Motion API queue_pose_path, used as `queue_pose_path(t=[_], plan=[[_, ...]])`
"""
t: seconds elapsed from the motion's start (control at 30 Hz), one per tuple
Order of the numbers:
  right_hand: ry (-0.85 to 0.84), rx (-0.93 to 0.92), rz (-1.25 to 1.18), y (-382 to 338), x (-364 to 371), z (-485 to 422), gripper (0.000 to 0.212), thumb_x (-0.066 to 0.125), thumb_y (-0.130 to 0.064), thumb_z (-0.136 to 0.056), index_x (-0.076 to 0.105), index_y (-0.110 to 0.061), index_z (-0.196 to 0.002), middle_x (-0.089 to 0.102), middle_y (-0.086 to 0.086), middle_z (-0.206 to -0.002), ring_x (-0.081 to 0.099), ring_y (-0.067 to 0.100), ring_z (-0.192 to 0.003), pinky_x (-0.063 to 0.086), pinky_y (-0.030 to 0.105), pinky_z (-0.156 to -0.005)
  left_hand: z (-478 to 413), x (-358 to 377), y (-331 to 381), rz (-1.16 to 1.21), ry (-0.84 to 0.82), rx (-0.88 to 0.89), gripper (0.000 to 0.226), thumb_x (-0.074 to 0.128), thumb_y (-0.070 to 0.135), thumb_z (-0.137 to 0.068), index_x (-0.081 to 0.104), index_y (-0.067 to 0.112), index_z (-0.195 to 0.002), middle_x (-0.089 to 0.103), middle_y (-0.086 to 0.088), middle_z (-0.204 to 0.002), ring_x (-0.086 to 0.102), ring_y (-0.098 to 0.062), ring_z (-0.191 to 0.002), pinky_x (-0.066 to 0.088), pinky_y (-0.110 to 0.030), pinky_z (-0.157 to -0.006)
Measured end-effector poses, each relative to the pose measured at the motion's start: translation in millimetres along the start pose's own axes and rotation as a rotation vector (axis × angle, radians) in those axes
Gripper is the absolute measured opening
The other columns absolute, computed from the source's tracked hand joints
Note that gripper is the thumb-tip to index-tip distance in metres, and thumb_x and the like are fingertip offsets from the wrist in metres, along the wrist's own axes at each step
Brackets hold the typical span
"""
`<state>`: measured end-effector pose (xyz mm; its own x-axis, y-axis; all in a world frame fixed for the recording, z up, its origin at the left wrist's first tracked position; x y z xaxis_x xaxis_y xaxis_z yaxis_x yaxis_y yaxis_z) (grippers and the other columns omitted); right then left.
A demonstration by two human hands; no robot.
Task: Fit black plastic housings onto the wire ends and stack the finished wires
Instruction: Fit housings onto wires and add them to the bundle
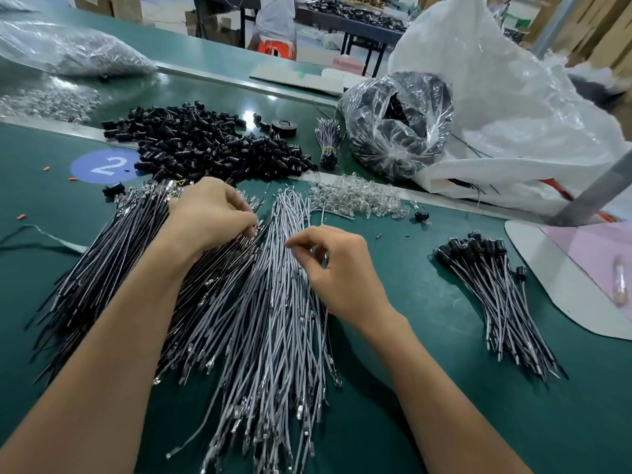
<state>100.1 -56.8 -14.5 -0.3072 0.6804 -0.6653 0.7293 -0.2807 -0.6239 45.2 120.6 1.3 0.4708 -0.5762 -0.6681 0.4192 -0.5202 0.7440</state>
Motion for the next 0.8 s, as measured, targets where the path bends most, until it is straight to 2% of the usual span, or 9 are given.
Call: queue_pose_path(t=[0.1,0.17,0.27,0.37,0.43,0.5,0.6,0.7,0.8], plan=[[-0.003,-0.012,-0.034,-5.5,3.2,0.0,0.012,0.065,-0.006,-0.091,0.074,-0.011,-0.098,0.062,-0.012,-0.085,0.053,-0.006,-0.069,0.037,0.006,-0.067,2.8,2.8,3.6,0.229,-0.067,0.037,0.005,0.073,0.013,-0.086,0.073,0.014,-0.081,0.074,0.003,-0.066,0.068,-0.006,-0.08,0.049,-0.028,-0.084],[0.039,0.039,-0.135,-6.4,2.7,-1.6,0.012,0.065,-0.009,-0.092,0.073,-0.011,-0.1,0.066,-0.009,-0.082,0.055,-0.005,-0.068,0.039,0.007,-0.065,5.7,5.3,9.4,0.315,-0.154,0.087,0.001,0.074,0.015,-0.085,0.073,0.014,-0.085,0.075,0.001,-0.069,0.068,-0.002,-0.072,0.047,-0.024,-0.08],[0.116,0.209,-0.377,-1.1,-1.1,-6.4,0.012,0.064,-0.018,-0.094,0.073,-0.012,-0.1,0.072,-0.004,-0.079,0.059,0.001,-0.064,0.048,0.019,-0.064,13.3,12.4,21.0,0.357,-0.313,0.173,0.004,0.075,0.014,-0.083,0.074,0.012,-0.086,0.076,-0.004,-0.075,0.071,-0.009,-0.074,0.051,-0.023,-0.076],[0.159,0.318,-0.58,4.0,-4.0,-7.5,0.013,0.064,-0.017,-0.094,0.073,-0.012,-0.086,0.066,-0.003,-0.063,0.053,0.006,-0.053,0.043,0.021,-0.052,22.5,21.1,30.3,0.357,-0.458,0.237,0.011,0.078,0.014,-0.078,0.075,0.01,-0.088,0.076,-0.008,-0.079,0.069,-0.017,-0.073,0.05,-0.024,-0.073],[0.197,0.361,-0.71,8.1,-8.2,-7.1,0.015,0.063,-0.012,-0.094,0.073,-0.009,-0.082,0.064,-0.003,-0.06,0.05,0.006,-0.05,0.042,0.018,-0.049,23.6,20.3,31.5,0.385,-0.484,0.249,0.017,0.081,0.017,-0.073,0.076,0.011,-0.088,0.076,-0.008,-0.083,0.065,-0.013,-0.068,0.049,-0.022,-0.069],[0.235,0.418,-0.861,14.8,-16.3,-6.8,0.014,0.062,-0.011,-0.094,0.073,-0.007,-0.087,0.067,-0.001,-0.067,0.051,0.006,-0.053,0.044,0.017,-0.051,18.0,11.6,26.1,0.408,-0.405,0.222,0.015,0.081,0.019,-0.071,0.077,0.014,-0.085,0.076,-0.004,-0.083,0.065,-0.011,-0.066,0.05,-0.017,-0.064],[0.282,0.486,-1.059,26.2,-31.3,-5.0,0.013,0.067,-0.019,-0.083,0.074,-0.009,-0.086,0.065,0.0,-0.065,0.051,0.005,-0.052,0.044,0.015,-0.048,9.0,-2.7,10.7,0.208,-0.279,0.153,0.007,0.081,0.017,-0.07,0.075,0.016,-0.072,0.073,0.003,-0.071,0.064,-0.009,-0.064,0.05,-0.022,-0.066],[0.284,0.513,-1.116,31.8,-38.7,-2.3,0.021,0.069,-0.024,-0.074,0.074,-0.007,-0.086,0.062,0.0,-0.063,0.049,0.005,-0.05,0.042,0.014,-0.046,9.8,-0.3,2.2,-0.061,-0.392,0.085,0.016,0.085,0.033,-0.063,0.076,0.02,-0.06,0.064,0.009,-0.052,0.053,-0.004,-0.053,0.041,-0.025,-0.059],[0.272,0.532,-1.076,33.0,-37.7,-1.5,0.021,0.069,-0.023,-0.075,0.074,-0.008,-0.089,0.062,-0.001,-0.062,0.049,0.004,-0.05,0.042,0.013,-0.045,11.2,4.8,1.4,-0.259,-0.415,0.067,0.021,0.085,0.044,-0.062,0.074,0.029,-0.053,0.057,0.022,-0.043,0.05,0.0,-0.058,0.042,-0.028,-0.067]])
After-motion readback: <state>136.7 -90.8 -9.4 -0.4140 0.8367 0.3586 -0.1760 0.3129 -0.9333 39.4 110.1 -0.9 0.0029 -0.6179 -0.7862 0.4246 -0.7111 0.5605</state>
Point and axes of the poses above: each hand's wrist, its own z-axis away from the middle knuckle, its own x-axis out of the palm, y = z × x, the point moved 4 cm from there along -z, towards the middle knuckle
